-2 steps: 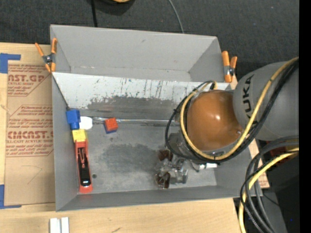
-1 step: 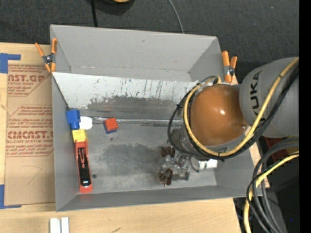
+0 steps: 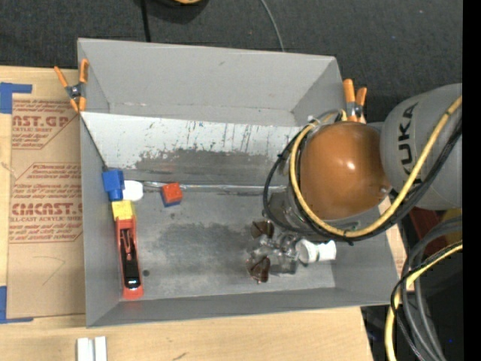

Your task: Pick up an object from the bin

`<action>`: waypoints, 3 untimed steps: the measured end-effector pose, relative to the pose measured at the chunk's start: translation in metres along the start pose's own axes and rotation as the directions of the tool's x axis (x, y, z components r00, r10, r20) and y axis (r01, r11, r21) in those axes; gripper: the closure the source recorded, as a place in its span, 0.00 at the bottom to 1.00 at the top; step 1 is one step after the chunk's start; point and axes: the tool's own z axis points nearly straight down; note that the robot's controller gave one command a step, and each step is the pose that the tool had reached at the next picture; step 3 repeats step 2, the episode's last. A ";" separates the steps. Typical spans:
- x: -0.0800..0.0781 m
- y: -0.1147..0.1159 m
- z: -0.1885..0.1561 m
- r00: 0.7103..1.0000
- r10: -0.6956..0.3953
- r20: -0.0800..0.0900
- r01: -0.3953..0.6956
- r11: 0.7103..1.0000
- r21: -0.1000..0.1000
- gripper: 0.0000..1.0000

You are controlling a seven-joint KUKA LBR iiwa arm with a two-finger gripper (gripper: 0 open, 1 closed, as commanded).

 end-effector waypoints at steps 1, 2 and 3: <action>-0.001 -0.001 -0.017 1.000 0.001 0.003 -0.001 1.000 0.004 1.00; -0.001 0.000 -0.025 1.000 0.001 0.003 -0.001 1.000 0.003 1.00; -0.001 0.000 -0.025 1.000 0.001 0.003 -0.001 1.000 0.003 1.00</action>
Offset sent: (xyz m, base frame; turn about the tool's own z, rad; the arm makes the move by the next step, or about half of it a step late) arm -0.0002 -0.0001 0.0287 0.0000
